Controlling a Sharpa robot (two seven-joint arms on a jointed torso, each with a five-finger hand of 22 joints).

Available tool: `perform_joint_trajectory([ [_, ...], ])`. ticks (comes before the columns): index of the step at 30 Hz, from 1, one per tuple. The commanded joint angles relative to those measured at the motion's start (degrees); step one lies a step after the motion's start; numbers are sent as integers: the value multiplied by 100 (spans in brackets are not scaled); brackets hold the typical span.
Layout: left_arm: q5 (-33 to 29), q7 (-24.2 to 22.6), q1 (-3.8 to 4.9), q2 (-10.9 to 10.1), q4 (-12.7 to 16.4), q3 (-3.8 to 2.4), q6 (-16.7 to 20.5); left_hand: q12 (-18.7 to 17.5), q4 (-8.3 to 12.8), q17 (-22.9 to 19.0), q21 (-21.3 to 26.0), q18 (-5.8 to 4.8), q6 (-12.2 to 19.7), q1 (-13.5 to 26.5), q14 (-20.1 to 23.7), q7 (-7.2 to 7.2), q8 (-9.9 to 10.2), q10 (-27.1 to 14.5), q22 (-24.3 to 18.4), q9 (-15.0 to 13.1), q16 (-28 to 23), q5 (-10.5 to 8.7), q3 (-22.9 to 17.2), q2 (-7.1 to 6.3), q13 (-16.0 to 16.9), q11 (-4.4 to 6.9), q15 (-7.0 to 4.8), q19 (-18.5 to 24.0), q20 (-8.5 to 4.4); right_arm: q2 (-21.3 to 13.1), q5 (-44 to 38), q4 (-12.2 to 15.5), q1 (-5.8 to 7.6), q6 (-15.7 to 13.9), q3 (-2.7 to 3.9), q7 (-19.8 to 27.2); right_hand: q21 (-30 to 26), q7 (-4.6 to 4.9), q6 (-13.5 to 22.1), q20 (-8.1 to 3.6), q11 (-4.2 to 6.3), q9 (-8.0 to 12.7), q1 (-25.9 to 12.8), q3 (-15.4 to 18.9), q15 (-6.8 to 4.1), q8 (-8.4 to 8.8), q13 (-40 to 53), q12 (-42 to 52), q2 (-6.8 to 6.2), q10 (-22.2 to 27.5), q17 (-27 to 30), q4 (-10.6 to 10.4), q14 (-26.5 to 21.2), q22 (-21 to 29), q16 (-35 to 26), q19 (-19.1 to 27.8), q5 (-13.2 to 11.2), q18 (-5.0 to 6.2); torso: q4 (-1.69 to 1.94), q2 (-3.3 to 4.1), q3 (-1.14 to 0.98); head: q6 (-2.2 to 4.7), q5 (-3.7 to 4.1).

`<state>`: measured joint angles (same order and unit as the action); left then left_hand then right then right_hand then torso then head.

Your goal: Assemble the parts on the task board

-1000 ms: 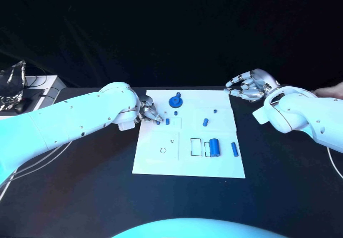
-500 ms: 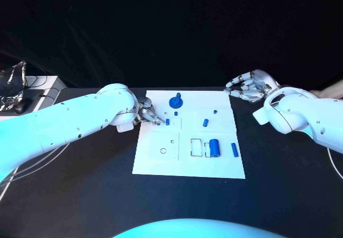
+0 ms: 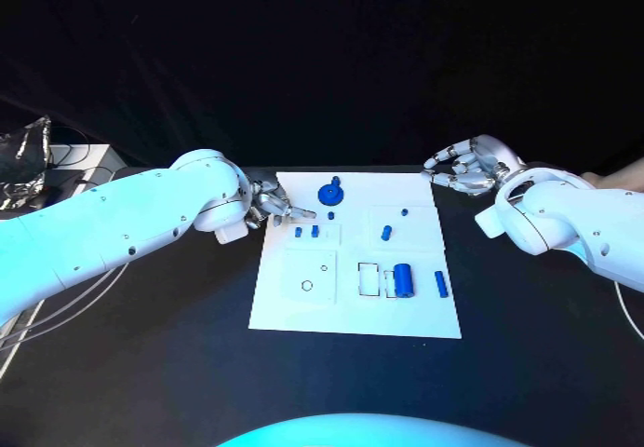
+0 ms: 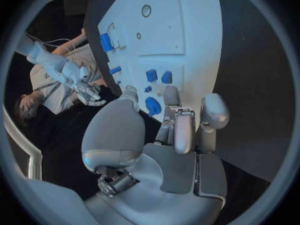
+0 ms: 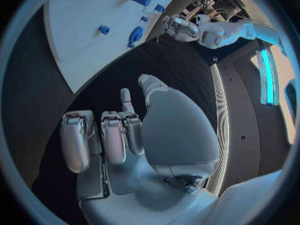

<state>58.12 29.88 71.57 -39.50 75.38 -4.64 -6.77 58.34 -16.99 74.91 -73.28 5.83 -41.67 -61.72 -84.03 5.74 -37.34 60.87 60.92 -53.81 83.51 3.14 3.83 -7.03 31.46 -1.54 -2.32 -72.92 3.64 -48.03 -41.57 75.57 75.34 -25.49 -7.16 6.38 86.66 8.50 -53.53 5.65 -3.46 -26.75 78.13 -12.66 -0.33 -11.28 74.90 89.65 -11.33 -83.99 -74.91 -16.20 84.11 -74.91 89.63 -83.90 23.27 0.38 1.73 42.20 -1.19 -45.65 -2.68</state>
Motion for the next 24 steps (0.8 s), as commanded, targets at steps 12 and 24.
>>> perform_joint_trajectory([
  [12,-151,-2375,-148,6,109,-171,947,-1740,49,-3589,3382,406,774,-2435,3554,547,614,-1938,-3142,1872,-3174,-10,-2742,-298,-1508,-689,736,2385,644,14,-19,-8,-6,-18,2,113,-286,2,63,4,-37,-59,-23,-116,8,46,979,-506,-45,-77,-1123,5,489,-1102,-105,-294,-21,122,-26,8,-7,71,56],
  [24,1485,-3771,-284,511,-471,61,1866,-2333,357,-4064,3325,453,54,-2705,3024,335,1165,-1529,-3147,3167,-2697,-23,-2901,-604,-2375,-636,624,1731,540,40,28,-9,-6,-178,2,337,-1405,-41,95,-99,37,-490,-127,-1046,-89,196,-3749,-6026,-401,1926,-224,28,286,-421,-609,97,-19,343,-25,16,-8,151,101],
])
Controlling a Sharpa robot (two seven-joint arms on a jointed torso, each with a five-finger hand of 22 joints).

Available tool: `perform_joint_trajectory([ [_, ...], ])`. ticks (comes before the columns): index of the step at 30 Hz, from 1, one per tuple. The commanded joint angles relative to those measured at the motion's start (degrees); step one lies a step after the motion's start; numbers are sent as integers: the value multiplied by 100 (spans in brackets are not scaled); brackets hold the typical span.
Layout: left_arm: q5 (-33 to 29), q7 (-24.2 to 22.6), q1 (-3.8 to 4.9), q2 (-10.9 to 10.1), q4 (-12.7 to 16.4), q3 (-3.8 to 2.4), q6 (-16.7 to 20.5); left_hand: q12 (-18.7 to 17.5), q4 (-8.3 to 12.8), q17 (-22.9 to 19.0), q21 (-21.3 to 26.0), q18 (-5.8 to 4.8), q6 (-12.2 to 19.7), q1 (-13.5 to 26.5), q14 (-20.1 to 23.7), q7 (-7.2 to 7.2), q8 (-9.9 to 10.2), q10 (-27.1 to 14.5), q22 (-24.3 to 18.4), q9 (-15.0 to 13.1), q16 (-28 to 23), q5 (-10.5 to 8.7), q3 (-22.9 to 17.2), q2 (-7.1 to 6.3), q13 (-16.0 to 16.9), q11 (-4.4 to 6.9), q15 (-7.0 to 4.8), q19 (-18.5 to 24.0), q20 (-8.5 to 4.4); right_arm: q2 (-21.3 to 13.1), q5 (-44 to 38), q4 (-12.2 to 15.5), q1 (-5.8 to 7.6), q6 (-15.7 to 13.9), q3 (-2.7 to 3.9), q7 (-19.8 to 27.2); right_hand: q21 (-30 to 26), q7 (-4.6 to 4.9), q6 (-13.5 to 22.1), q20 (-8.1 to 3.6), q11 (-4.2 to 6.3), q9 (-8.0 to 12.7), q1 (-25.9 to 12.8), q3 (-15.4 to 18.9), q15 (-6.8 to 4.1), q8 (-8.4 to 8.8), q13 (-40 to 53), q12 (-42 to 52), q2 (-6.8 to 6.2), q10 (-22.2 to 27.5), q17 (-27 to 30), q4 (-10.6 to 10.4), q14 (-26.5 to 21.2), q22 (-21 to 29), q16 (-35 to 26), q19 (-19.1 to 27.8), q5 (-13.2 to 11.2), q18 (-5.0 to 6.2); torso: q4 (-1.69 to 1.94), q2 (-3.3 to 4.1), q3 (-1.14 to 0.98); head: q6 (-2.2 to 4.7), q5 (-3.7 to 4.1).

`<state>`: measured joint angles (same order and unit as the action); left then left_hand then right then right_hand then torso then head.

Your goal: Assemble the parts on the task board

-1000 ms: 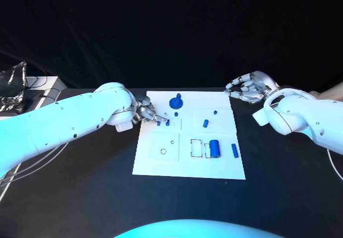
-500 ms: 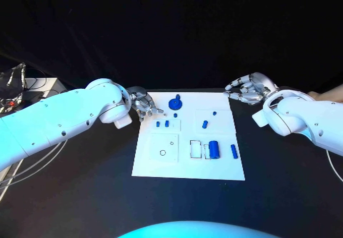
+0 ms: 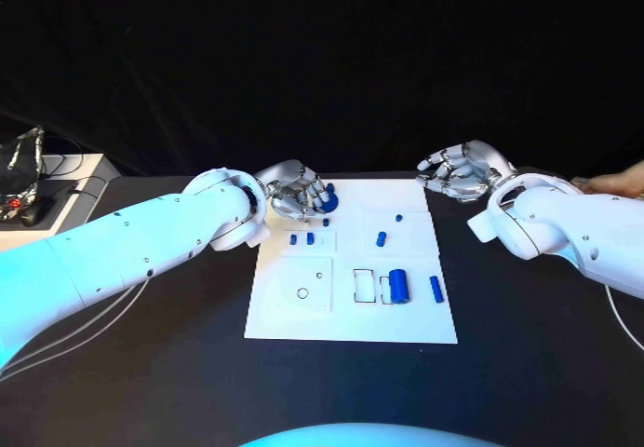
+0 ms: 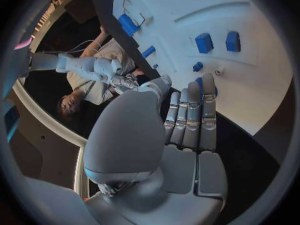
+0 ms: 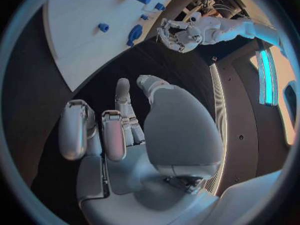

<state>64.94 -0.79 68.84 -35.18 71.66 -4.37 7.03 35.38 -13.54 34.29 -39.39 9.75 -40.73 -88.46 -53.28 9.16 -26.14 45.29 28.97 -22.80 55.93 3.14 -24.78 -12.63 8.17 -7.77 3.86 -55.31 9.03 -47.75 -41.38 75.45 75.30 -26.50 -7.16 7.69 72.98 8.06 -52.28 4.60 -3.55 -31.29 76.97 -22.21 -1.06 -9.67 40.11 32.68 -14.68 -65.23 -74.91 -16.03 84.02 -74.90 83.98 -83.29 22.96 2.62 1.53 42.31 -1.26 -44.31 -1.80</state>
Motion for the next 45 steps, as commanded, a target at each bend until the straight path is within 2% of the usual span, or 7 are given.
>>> perform_joint_trajectory([
  [1,905,-722,-13,121,-147,57,519,-59,26,6,-131,62,-69,-22,-73,-20,79,42,96,114,121,-22,-51,-51,-77,-11,2,-49,-2,15,10,5,-2,-84,3,216,-48,10,-43,14,38,-72,-31,-145,-9,51,-469,-535,-103,-46,-231,36,301,-420,-45,28,1,119,-10,9,-2,22,15],
  [9,1732,-515,-21,399,-408,179,477,-118,164,205,-929,71,-458,85,-473,-89,312,338,668,464,1037,-21,-312,-142,-262,72,-86,-220,-74,26,2,24,-2,-128,3,263,-28,20,-46,18,26,-119,-46,-208,-1,84,-678,-767,-124,-90,-253,85,310,-443,-38,4,14,111,-24,13,-4,21,24],
  [10,1797,-469,-22,415,-424,186,451,-99,168,738,-1188,73,-595,143,-954,-159,342,423,833,488,1556,-15,-395,-176,-266,114,-126,-342,-98,26,0,28,-2,-129,3,264,-25,22,-45,19,25,-122,-49,-213,0,87,-696,-787,-126,-93,-255,89,311,-445,-37,1,14,110,-27,16,-4,18,24],
  [12,1944,-351,-22,443,-450,198,363,-117,183,1033,-1342,76,-672,202,-1156,-166,392,419,946,512,1807,-21,-437,-256,-280,118,-121,-346,-105,25,-8,36,-2,-133,3,265,-29,25,-44,20,20,-128,-54,-220,3,93,-725,-821,-126,-91,-254,94,311,-444,-37,0,15,111,-34,22,-5,11,22],
  [14,2069,-237,-22,461,-469,206,275,-132,194,1309,-1779,0,-748,289,-1376,-192,449,417,1442,533,2053,-22,-485,-320,-291,136,-136,-574,-106,22,-16,43,-2,-139,3,265,-22,27,-44,22,18,-134,-61,-225,5,97,-750,-849,-128,-94,-259,98,313,-450,-35,-5,15,109,-40,28,-5,14,26],
  [22,2379,15,-22,497,-494,215,107,-165,277,1790,-2536,-143,-891,367,-1811,-243,531,467,2330,545,2412,-21,-596,-351,-304,190,-189,-1044,-129,11,-32,62,-1,-161,3,272,-12,33,-54,29,8,-159,-79,-249,14,111,-856,-974,-133,-96,-264,122,315,-461,-33,-15,18,106,-32,24,-2,-19,37],
  [45,2541,142,-21,738,-749,219,-30,-195,408,1915,-2921,-212,-1071,362,-1999,-242,582,568,2767,537,2554,-21,-857,-295,-307,212,-212,-1242,-142,17,-35,92,4,-180,4,279,63,42,-74,38,-6,-190,-102,-282,25,126,-985,-1130,-136,-99,-314,154,328,-515,-7,-51,14,89,-43,30,-4,-58,49],
])
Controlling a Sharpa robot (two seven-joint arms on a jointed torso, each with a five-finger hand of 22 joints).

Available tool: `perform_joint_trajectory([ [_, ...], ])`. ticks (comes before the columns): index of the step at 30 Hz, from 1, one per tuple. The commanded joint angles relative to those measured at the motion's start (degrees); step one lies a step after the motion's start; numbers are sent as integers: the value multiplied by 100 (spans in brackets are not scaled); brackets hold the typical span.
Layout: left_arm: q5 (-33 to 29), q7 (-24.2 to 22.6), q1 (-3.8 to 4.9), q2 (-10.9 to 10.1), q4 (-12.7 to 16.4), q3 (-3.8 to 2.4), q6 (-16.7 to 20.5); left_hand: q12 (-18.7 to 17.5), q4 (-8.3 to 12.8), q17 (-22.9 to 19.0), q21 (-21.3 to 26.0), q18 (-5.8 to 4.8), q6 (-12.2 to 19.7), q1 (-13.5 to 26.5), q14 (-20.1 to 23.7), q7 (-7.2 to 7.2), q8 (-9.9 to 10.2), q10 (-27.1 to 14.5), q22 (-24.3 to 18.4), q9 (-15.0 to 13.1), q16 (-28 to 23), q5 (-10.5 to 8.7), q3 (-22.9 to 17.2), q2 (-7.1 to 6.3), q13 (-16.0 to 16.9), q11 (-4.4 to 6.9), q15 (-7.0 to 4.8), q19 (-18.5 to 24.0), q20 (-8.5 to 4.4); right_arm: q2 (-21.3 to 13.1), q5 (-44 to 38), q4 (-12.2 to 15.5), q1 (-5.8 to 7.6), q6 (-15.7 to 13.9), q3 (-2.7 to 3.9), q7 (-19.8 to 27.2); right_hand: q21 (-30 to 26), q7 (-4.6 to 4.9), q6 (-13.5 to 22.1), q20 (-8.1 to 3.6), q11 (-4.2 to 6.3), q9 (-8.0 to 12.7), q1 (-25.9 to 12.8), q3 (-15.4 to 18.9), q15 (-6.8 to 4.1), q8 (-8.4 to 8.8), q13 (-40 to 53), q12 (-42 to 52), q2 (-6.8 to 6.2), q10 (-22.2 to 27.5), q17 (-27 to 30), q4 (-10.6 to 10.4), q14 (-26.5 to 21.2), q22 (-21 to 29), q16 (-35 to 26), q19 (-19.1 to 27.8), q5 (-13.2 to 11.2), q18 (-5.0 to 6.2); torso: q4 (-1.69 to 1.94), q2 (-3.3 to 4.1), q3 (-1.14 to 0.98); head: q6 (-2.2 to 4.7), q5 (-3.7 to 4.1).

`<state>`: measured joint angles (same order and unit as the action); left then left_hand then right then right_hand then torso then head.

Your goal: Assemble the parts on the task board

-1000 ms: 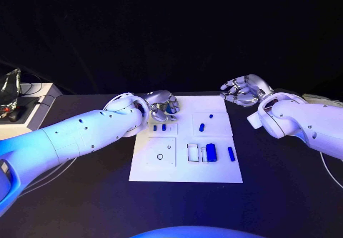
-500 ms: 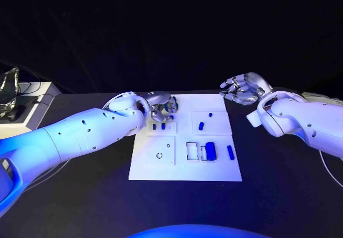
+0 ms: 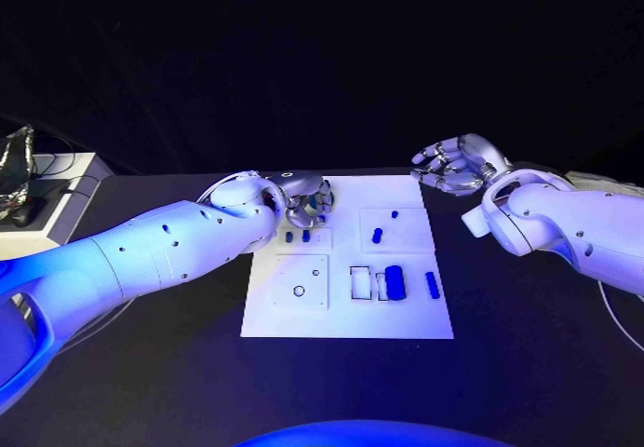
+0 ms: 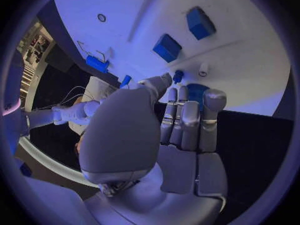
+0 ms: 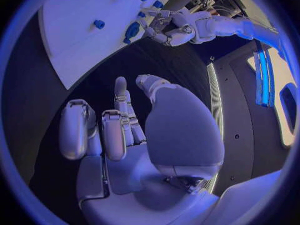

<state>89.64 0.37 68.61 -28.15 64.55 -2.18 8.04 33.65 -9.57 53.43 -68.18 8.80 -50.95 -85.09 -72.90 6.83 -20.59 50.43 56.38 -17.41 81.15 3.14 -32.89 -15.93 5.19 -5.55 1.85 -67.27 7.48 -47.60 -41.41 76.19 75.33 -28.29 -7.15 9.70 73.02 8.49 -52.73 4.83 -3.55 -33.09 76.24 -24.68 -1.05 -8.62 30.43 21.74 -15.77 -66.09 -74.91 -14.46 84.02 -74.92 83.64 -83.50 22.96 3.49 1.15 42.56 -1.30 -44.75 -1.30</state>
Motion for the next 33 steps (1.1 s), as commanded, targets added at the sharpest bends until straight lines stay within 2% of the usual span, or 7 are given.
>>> perform_joint_trajectory([
  [1,71,30,1,41,-51,1,-145,-23,16,-4,-50,-118,-52,26,-38,-6,30,62,34,-1,33,-21,-57,35,-9,-9,-11,-49,14,0,-33,20,1,-1,3,77,59,-1,-29,15,-5,-10,-28,-34,24,21,-16,-36,-27,-13,-314,-3,329,-513,27,-30,14,1,-5,3,-2,-21,4],
  [13,72,85,1,50,-89,9,-313,-37,66,22,-135,-132,-117,62,-79,20,57,151,129,-4,69,-21,-169,38,-8,-14,-11,-72,16,-9,-37,35,7,-1,4,67,143,0,-32,16,-6,-17,-36,-41,25,25,-42,-63,-25,-30,-352,4,340,-566,50,-65,14,-16,11,-3,0,-59,32],
  [21,70,86,-1,72,-115,11,-303,-42,96,55,-194,-146,-149,80,-110,34,73,204,202,-6,93,-22,-231,54,-3,-19,-1,-102,26,-2,-38,38,9,4,4,68,149,-1,-33,17,-6,-20,-38,-44,25,27,-50,-71,-23,-38,-347,6,340,-570,48,-68,14,-17,6,-7,-4,-62,28],
  [33,14,26,-1,83,-124,12,-227,-142,268,174,-355,-170,-370,117,-268,116,100,517,392,-47,165,-26,-482,157,6,67,-73,-176,-26,7,-39,40,10,13,4,63,149,-5,-46,17,-2,-29,-42,-54,24,27,-74,-93,-15,-65,-339,16,341,-572,46,-71,18,-17,3,-9,-8,-58,32],
])
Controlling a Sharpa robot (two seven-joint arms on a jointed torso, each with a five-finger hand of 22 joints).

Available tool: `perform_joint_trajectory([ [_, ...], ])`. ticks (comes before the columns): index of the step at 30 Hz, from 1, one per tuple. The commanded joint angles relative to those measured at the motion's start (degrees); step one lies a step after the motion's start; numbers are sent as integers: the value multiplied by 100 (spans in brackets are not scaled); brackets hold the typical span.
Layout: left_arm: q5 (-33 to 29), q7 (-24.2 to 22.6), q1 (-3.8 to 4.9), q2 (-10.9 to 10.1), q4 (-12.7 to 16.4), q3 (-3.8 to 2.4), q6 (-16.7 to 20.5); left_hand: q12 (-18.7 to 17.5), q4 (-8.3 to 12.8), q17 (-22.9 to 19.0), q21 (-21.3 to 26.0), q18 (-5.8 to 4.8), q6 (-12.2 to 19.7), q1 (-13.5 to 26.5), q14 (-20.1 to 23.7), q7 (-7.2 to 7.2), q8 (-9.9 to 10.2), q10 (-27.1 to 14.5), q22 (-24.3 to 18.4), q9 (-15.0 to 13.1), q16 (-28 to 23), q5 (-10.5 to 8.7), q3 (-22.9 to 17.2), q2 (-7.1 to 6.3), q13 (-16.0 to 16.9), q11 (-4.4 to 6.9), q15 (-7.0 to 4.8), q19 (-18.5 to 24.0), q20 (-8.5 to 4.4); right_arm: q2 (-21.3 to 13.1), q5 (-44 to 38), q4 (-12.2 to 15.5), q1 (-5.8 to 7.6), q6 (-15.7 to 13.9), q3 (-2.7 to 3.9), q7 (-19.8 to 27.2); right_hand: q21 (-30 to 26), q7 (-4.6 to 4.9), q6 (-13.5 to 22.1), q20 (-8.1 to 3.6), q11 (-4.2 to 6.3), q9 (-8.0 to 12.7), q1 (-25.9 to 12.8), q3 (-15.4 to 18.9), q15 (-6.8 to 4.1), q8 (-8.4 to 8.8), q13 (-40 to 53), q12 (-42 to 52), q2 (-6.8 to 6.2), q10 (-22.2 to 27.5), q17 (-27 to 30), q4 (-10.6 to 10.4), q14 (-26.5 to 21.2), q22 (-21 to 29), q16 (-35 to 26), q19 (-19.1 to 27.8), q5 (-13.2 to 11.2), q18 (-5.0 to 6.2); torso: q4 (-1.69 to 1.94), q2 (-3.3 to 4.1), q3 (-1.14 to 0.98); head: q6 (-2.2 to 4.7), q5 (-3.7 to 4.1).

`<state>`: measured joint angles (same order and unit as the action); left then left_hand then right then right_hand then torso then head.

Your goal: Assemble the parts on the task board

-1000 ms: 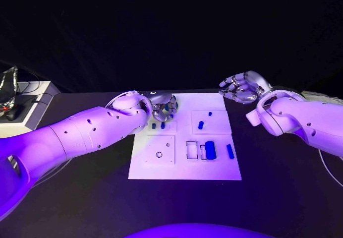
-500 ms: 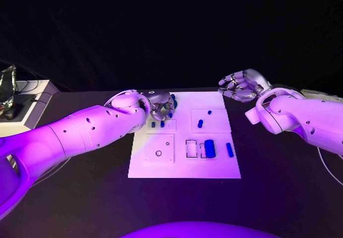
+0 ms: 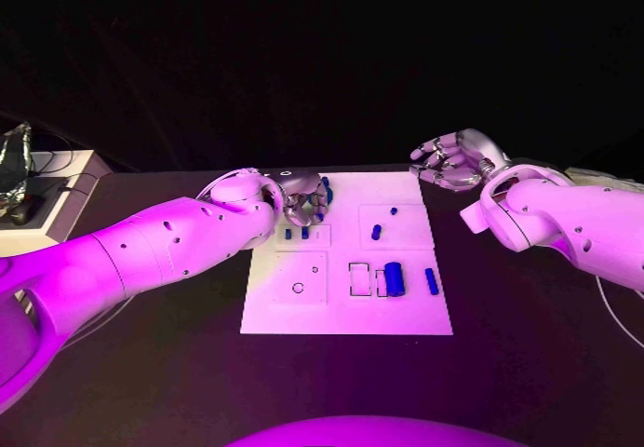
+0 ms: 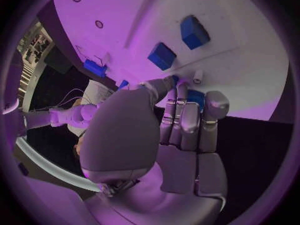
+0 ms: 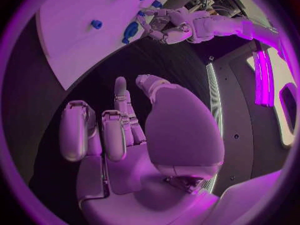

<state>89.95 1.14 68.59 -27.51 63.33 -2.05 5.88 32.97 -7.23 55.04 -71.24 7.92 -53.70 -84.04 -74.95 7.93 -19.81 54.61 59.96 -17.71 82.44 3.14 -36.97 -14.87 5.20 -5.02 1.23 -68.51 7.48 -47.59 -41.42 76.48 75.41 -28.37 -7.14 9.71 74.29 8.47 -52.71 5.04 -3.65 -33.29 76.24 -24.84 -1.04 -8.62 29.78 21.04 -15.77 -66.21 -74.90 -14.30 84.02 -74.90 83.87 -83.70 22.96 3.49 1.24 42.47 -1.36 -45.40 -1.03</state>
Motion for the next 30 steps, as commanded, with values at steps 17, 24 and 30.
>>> perform_joint_trajectory([
  [17,-48,-114,-5,46,-95,10,149,-799,279,-33,-160,-109,-235,180,-149,35,177,525,169,-71,34,-22,-297,59,-96,11,-24,-118,-46,9,-46,41,2,23,3,55,35,-5,-54,-4,9,-14,-44,-41,22,27,-18,-31,-16,-65,-347,4,343,-583,28,-56,19,-19,-1,1,-1,22,20],
  [24,-66,-127,-5,36,-112,12,205,-1236,349,-82,-177,-113,-242,256,-155,58,251,668,188,-102,23,-22,-372,41,-126,-18,-2,-131,-21,4,-49,51,3,21,3,54,35,-5,-54,-4,9,-14,-44,-41,22,27,-18,-31,-16,-65,-347,4,343,-583,28,-56,19,-19,3,2,0,26,15],
  [30,-79,-145,-6,29,-121,14,305,-1462,390,-64,-213,-123,-261,280,-183,63,277,794,240,-126,29,-21,-410,41,-123,-20,0,-174,-19,4,-49,57,5,18,3,55,35,-6,-57,-5,9,-16,-49,-40,22,28,-26,-39,-19,-73,-340,6,342,-583,25,-57,19,-19,3,3,2,35,7],
])
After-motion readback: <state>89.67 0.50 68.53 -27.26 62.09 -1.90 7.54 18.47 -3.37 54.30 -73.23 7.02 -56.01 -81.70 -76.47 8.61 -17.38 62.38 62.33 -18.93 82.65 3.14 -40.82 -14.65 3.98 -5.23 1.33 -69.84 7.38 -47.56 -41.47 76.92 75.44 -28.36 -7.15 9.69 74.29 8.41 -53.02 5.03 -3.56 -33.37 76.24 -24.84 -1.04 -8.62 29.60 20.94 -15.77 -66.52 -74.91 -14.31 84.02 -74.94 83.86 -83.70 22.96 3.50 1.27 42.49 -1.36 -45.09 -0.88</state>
